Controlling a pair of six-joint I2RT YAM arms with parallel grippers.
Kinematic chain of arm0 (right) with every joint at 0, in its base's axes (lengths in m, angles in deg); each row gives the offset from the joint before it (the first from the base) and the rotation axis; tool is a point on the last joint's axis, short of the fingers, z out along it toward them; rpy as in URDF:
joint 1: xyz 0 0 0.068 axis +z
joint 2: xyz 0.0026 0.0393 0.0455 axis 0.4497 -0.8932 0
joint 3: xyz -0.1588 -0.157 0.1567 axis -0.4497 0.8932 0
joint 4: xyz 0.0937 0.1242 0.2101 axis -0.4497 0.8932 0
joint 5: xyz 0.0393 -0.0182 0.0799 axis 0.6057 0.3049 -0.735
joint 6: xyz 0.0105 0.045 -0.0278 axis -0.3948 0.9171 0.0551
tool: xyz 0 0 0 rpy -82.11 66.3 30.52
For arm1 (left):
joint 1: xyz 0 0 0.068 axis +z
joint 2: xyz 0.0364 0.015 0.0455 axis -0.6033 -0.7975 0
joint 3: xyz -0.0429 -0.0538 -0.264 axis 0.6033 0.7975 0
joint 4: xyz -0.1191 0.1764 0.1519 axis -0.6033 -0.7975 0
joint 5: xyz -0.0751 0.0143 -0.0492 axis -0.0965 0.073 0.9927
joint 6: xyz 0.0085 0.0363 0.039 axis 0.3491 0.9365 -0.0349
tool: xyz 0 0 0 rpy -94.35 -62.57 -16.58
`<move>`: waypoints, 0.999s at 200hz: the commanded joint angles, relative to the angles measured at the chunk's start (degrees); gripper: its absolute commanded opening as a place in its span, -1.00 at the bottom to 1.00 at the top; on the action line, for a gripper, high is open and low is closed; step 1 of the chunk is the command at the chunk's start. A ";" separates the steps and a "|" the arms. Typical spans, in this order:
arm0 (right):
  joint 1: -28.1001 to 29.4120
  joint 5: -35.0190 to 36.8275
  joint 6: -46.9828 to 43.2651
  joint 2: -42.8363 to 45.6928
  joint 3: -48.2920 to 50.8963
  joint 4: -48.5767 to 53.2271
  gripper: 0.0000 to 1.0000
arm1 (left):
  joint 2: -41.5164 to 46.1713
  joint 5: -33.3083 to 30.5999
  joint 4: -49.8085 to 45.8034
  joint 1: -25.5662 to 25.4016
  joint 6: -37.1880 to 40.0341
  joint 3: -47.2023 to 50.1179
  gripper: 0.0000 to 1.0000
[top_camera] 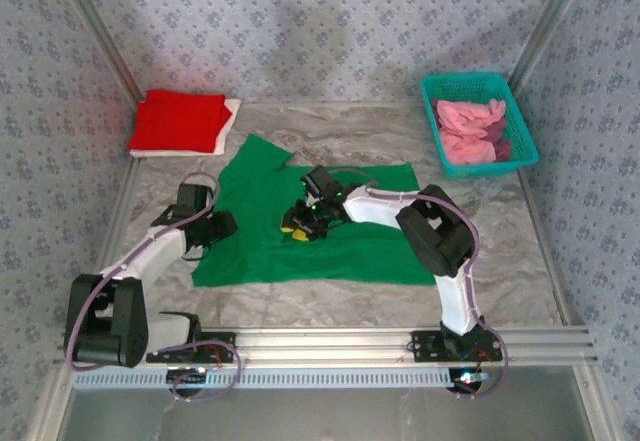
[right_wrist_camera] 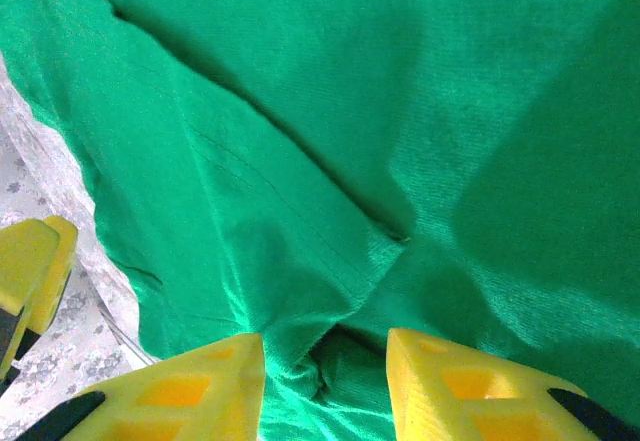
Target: Fold and stack the t-shirts
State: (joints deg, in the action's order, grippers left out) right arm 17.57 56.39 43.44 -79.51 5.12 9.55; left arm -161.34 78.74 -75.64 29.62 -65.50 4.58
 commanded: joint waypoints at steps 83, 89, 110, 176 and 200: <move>0.65 -4.27 6.56 -5.51 -3.10 -7.88 -0.22 | -0.19 0.36 0.25 0.45 1.43 1.01 -0.03; 0.62 -4.23 6.52 -5.68 -3.42 -7.71 -0.25 | -0.16 0.35 0.27 0.41 1.51 1.08 -0.03; 0.58 -3.75 6.24 -5.98 -4.30 -7.68 -0.41 | -0.17 0.24 0.20 0.45 1.69 1.17 -0.02; -0.52 -2.09 3.41 -7.34 -8.09 -3.99 -0.43 | -0.43 0.54 1.00 0.44 1.69 1.80 -0.02; -1.04 -1.50 2.70 -8.09 -8.92 -3.12 -0.65 | -0.14 0.61 0.62 0.45 1.54 1.88 -0.03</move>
State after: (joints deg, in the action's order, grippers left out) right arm 17.24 53.65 47.75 -85.76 -1.92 3.50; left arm -161.40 78.78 -75.49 29.62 -64.86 6.09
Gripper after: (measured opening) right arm 0.205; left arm 0.488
